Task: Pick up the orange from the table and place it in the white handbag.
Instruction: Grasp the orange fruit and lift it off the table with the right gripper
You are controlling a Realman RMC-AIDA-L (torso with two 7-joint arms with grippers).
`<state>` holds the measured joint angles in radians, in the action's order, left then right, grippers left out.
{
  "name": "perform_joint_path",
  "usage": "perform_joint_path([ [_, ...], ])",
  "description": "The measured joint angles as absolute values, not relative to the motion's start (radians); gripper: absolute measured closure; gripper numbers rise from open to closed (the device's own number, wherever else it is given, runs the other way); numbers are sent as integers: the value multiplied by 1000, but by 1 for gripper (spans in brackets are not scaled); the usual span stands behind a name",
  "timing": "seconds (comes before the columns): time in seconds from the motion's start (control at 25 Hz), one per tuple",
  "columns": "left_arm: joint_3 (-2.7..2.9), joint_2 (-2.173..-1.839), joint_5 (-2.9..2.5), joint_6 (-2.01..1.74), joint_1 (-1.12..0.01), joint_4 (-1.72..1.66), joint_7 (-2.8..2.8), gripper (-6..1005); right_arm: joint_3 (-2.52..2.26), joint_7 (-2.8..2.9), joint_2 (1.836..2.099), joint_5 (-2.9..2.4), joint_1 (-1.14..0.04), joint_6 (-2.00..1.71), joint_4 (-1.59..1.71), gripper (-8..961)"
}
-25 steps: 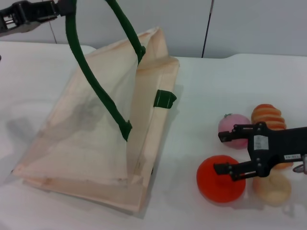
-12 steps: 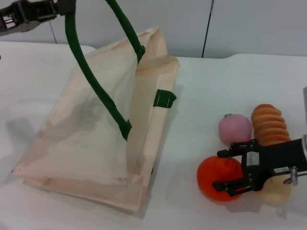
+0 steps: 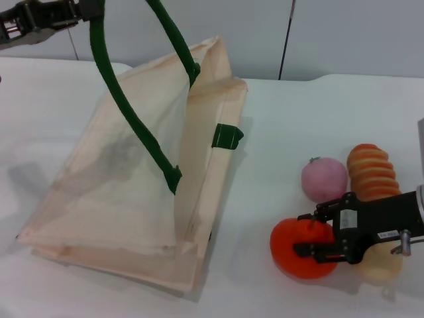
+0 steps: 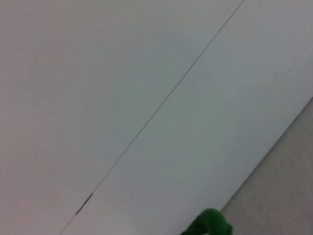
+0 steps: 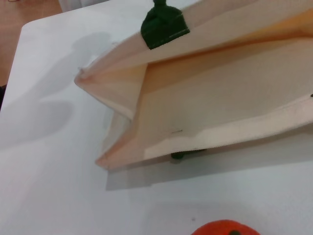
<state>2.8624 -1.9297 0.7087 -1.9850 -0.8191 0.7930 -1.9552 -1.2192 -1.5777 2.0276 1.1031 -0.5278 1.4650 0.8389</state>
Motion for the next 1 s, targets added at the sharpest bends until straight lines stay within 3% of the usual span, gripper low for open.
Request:
perform_joint_path([
  [0.52,2862,-1930,709,-1986,-819,793,-1959,889,-1226,-1555,2023,1103,-529,1494,845,540],
  [1.0,2863,-1928,709,-1994,-825,786,-1970,889,-1201,-1564,2023,1118,-520,1576,902,644],
])
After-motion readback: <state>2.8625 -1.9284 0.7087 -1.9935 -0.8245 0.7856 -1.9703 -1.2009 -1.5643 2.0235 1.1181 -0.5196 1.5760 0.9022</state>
